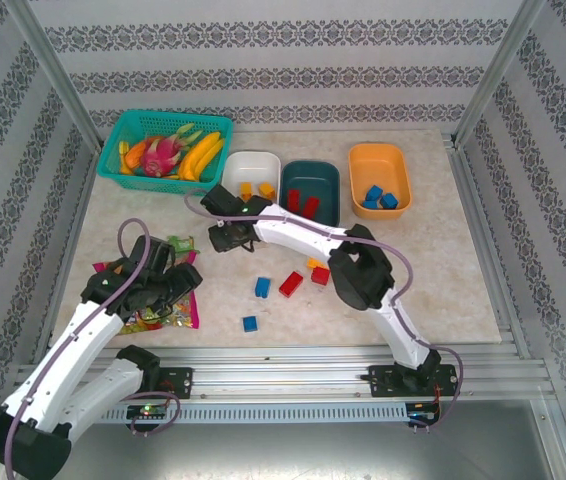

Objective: Sort the legos into containers by color

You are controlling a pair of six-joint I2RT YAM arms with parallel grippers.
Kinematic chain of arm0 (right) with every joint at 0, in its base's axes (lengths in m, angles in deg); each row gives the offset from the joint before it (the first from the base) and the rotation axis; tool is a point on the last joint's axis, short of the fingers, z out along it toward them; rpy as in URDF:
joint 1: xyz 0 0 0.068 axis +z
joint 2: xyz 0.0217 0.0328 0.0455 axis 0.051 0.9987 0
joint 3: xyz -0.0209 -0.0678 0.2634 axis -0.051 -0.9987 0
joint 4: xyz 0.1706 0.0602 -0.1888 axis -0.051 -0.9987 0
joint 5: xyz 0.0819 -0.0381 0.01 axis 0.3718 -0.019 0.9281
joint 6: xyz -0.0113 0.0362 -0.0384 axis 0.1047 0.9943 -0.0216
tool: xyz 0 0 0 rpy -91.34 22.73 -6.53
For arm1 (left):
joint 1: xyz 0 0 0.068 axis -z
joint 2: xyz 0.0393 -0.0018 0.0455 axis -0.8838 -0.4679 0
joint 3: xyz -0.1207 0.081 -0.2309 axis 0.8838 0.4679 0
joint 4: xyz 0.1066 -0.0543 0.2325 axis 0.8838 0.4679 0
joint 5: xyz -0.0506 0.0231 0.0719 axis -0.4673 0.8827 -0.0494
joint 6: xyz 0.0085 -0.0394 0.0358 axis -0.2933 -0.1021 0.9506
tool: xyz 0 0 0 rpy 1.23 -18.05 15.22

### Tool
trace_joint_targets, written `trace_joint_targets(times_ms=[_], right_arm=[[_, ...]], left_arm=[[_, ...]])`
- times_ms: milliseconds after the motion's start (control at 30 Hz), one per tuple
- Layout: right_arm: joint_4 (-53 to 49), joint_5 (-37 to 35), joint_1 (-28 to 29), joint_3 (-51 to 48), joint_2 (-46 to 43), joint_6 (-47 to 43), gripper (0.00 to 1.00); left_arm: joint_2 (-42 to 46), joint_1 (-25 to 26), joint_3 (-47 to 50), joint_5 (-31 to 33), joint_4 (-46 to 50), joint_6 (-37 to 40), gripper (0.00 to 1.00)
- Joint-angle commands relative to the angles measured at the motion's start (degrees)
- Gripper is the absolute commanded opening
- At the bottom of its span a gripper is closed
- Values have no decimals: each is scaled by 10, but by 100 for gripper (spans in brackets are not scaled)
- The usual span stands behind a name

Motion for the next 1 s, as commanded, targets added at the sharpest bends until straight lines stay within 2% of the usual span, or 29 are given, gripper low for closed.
trace_joint_targets(times_ms=[0,133,267,433,567,667,967], right_arm=[[20,-3,-26,-58,-85,22,29],[23,1,-83,-144,-185,25,29],[18,4,-169,-211,-268,6,29],[7,30,-295,-237,-295,-9,29],[6,59,-395,-222,-254,-1,29],[0,68,-444,-181,-196,-2,29],[-45,84,-498,16,-9,-6,30]], left_arm=[[-13,6,-19,-67,-114,20,70],[-77,28,-59,-105,-196,20,70],[-164,70,-131,-96,-242,29,70],[-291,110,-227,-98,-287,41,70],[-382,133,-299,-104,-310,54,70],[-442,141,-347,-110,-314,62,70],[-545,143,-442,-115,-305,78,70]])
